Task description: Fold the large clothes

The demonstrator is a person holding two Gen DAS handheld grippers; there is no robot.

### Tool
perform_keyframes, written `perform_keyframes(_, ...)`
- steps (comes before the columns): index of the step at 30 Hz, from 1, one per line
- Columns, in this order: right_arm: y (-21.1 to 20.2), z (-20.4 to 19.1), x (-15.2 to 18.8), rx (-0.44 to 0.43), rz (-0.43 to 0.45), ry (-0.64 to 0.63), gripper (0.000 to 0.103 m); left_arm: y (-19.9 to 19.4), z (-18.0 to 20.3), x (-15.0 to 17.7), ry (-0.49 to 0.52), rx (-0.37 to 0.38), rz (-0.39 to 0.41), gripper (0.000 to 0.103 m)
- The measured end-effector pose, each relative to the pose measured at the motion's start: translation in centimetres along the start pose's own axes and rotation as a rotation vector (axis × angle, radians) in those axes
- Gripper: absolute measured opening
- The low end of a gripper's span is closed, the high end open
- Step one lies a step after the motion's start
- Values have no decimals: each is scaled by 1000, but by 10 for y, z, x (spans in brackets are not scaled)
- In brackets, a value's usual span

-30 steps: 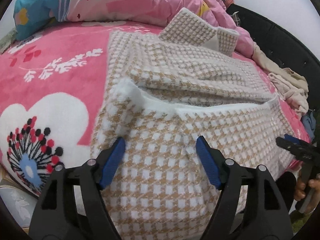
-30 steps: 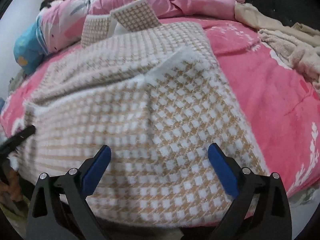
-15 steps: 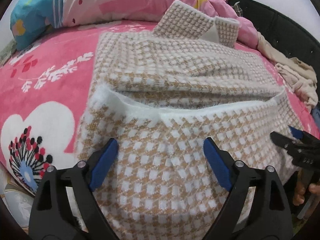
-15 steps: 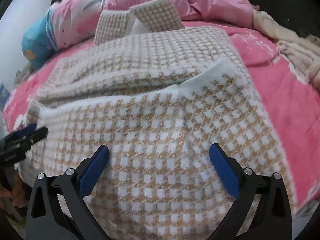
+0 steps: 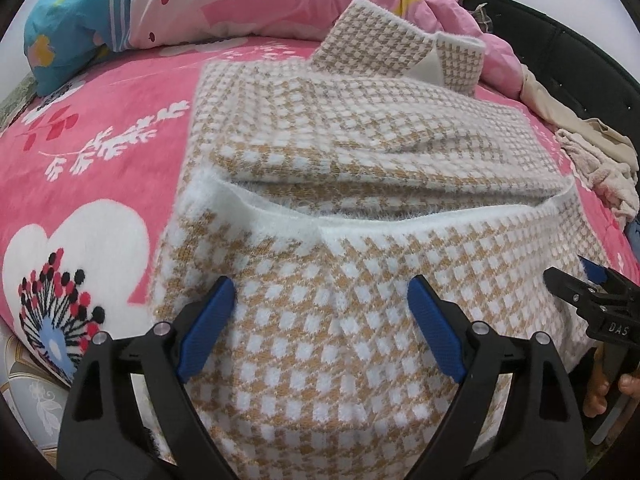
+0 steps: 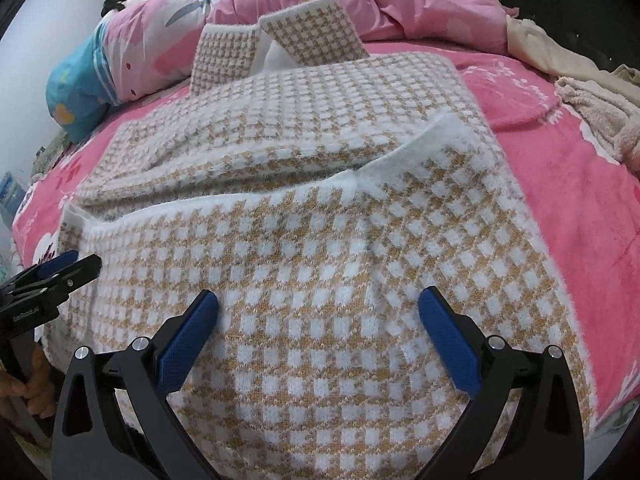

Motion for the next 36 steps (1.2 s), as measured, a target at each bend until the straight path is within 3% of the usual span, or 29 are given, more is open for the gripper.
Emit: perform_keyframes(36, -1, 0, 0, -7, -12, 5, 97, 2, 1, 0, -21, 5, -15, 87)
Point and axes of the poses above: each gripper's, at about its wrist camera, not at the fingertips, and y roughly the way its jaws point, z to its right, x to its underside, the point moved 10 cm from there along y, roughly the way its jaws point, and after that the axes turned 15 degrees about -y, right-handed, at the moved point
